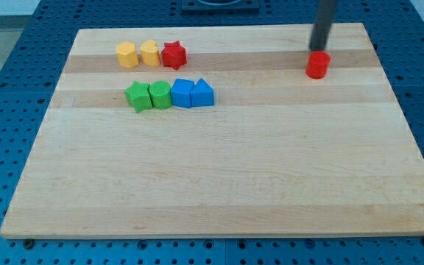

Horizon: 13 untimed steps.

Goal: Slide the red circle vertical to the red star

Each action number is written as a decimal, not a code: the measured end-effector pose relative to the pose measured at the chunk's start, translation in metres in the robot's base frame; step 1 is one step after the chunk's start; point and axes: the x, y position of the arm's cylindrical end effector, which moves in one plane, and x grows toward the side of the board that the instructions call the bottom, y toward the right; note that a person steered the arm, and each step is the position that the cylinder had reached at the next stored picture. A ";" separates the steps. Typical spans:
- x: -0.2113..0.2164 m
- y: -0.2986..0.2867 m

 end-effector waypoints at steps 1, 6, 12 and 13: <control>0.044 0.011; 0.053 -0.032; 0.003 -0.106; 0.023 -0.055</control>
